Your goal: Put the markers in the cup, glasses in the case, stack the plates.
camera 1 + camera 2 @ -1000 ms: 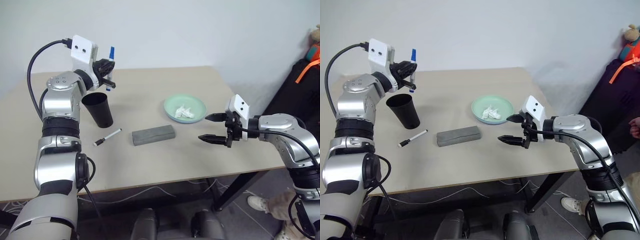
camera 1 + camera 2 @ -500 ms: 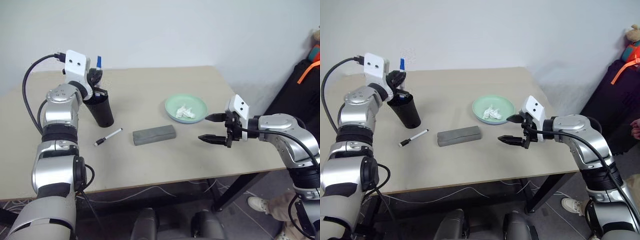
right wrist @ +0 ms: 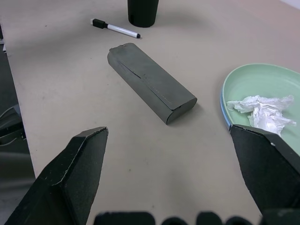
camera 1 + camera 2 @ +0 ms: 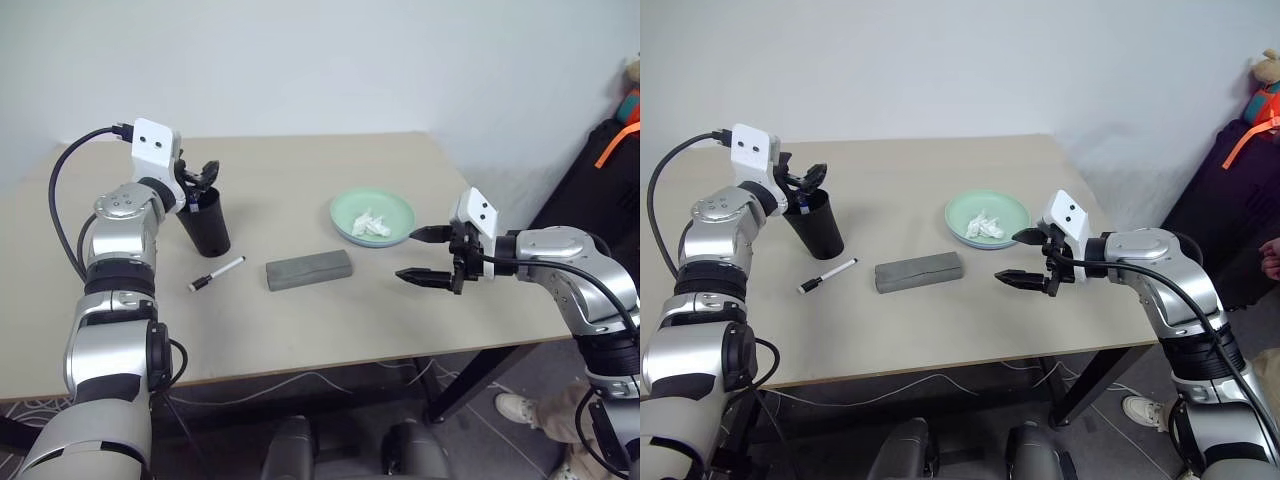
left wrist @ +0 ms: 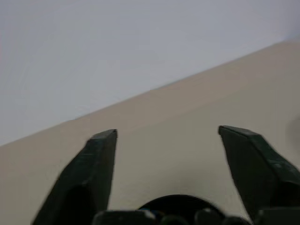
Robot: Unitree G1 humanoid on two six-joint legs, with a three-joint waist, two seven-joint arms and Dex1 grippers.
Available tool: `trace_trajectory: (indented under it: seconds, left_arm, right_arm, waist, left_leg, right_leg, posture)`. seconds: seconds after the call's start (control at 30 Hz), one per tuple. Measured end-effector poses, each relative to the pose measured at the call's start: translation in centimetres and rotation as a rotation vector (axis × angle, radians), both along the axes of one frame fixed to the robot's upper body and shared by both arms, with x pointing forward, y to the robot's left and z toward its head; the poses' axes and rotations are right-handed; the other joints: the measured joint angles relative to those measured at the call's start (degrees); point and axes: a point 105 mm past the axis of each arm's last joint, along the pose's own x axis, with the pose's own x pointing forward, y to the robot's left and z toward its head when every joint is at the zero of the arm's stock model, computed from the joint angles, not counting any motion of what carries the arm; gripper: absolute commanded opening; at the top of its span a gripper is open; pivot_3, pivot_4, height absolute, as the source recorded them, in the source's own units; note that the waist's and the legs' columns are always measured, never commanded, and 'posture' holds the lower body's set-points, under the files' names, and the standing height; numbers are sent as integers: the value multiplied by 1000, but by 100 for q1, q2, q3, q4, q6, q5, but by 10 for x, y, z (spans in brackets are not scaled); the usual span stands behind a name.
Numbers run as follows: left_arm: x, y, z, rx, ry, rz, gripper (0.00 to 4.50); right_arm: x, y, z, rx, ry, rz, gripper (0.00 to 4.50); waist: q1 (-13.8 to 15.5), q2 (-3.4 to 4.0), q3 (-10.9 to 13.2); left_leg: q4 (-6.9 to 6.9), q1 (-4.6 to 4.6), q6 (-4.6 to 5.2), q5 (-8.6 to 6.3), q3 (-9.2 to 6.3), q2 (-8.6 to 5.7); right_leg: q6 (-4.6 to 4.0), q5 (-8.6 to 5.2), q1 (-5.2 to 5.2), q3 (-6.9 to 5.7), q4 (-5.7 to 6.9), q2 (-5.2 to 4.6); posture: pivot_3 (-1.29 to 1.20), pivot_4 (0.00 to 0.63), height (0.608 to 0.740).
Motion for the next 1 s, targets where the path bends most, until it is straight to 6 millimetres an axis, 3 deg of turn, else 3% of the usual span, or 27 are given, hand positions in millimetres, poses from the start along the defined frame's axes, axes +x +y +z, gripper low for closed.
trace_trajectory:
  seconds: [0.1, 0.2, 0.27, 0.33, 0.43, 0.53, 0.63, 1.0]
  left_arm:
    - [-5, -20, 15, -1, 16, -132, 3948]
    - [-21, -52, 36, 47, 23, -337, 3948]
    - [-35, -68, 39, 88, 52, -447, 3948]
    - [-51, -78, 28, 144, 137, -535, 3948]
    - [-68, -83, -4, 204, 298, -601, 3948]
    - [-71, -70, -31, 282, 430, -541, 3948]
    - [-68, -49, -45, 316, 512, -442, 3948]
    - [-66, -10, -81, 336, 665, -283, 3948]
  right_arm:
    - [0, 0, 0, 0, 0, 0, 4500]
    - [0, 0, 0, 1, 0, 0, 4500]
    - [0, 0, 0, 1, 0, 0, 4500]
    - [0, 1, 0, 3, 1, 2, 4500]
    - [0, 1, 0, 4, 1, 2, 4500]
    - [0, 2, 0, 5, 1, 3, 4500]
    - [0, 2, 0, 5, 1, 3, 4500]
    - [-1, 2, 0, 7, 0, 6, 4500]
  waist:
    - [-1, -6, 4]
    - [-4, -7, 5]
    - [-5, -3, 5]
    - [-17, -1, 5]
    - [-34, 2, 7]
    - [-33, 2, 7]
    - [-27, 3, 8]
    - [0, 2, 8]
  left_leg:
    - [-1, -1, -2, -2, 0, 0]
    - [-2, -1, -6, -6, 1, 0]
    - [-2, 2, -9, -9, 1, 0]
    - [-7, 7, -10, -10, 1, 2]
    - [-12, 18, -11, -10, 0, 6]
    - [-11, 19, -11, -10, -2, 11]
    - [-10, 18, -11, -10, 0, 10]
    - [-26, 5, -11, -11, 3, 8]
  right_leg:
    - [0, 0, 0, 0, -2, 0]
    - [0, 0, 0, 1, -5, 0]
    - [0, 0, 0, 1, -3, 0]
    - [-1, 0, -1, 2, 1, 2]
    - [-1, 0, 2, 1, 11, 4]
    - [-1, 0, 1, -4, 11, 7]
    - [-1, 0, 2, -3, 3, 5]
    - [-1, 0, -1, -4, -34, 5]
  posture:
    - [0, 0, 649]
    - [0, 0, 649]
    - [0, 0, 649]
    - [0, 0, 649]
    - [0, 0, 649]
    - [0, 0, 649]
    - [0, 0, 649]
    - [0, 0, 649]
